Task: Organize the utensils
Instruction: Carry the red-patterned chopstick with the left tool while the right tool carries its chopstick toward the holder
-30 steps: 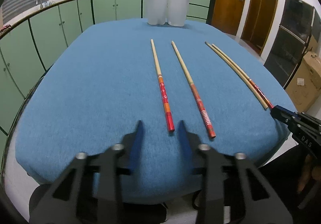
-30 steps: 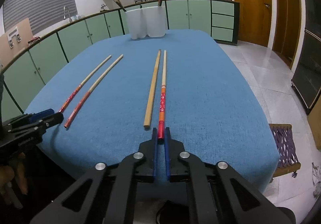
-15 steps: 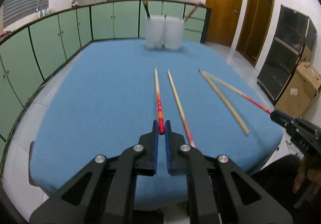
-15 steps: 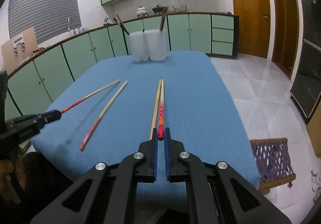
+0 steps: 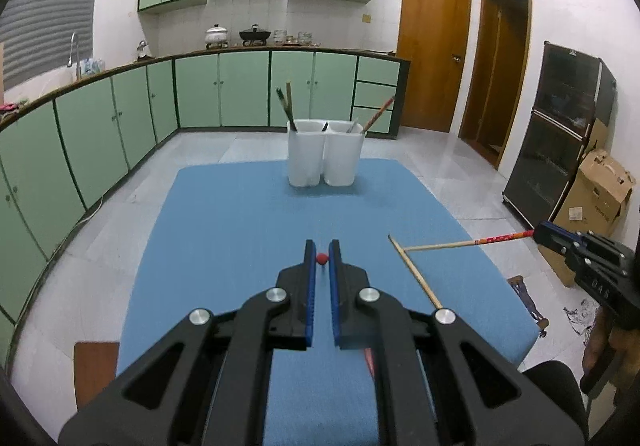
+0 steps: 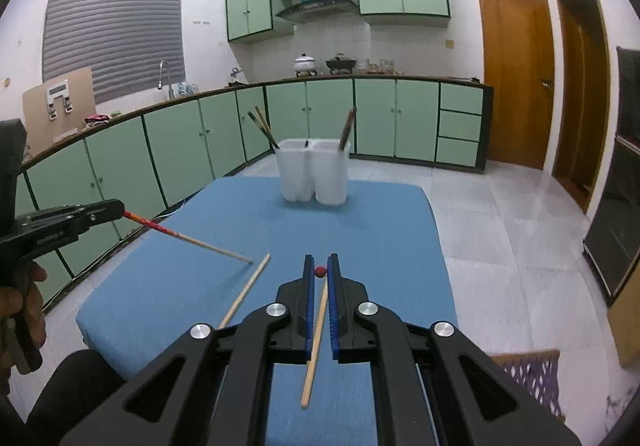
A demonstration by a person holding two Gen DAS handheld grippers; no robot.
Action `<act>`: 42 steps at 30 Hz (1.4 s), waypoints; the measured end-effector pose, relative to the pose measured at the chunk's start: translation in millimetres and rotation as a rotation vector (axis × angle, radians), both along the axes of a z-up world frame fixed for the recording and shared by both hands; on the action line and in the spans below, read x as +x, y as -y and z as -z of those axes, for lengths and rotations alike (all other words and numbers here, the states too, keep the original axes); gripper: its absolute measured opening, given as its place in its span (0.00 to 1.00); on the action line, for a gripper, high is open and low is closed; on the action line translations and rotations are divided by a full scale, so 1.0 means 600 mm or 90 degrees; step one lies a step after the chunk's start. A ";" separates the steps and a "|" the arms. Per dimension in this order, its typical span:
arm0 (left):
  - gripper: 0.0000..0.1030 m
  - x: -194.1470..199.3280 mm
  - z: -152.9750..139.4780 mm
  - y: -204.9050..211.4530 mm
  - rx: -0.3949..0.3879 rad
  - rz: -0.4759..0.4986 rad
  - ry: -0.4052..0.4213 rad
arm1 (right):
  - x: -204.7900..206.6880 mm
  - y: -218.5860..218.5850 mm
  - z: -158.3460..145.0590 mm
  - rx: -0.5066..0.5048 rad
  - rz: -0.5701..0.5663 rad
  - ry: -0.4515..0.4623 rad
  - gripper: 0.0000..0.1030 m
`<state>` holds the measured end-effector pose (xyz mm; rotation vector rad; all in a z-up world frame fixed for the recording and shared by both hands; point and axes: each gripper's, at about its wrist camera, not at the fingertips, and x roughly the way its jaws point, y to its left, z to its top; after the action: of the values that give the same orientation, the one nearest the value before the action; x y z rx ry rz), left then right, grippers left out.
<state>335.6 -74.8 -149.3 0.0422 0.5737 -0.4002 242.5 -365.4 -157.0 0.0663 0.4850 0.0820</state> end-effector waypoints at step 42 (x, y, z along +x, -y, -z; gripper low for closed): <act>0.05 0.234 -0.075 0.057 0.032 0.081 -0.030 | 0.287 0.021 -0.090 -0.035 -0.102 -0.103 0.06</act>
<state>476.0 -109.2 -104.5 0.1179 0.6293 -0.5116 414.9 -378.2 -102.9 -0.0209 0.6538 0.2221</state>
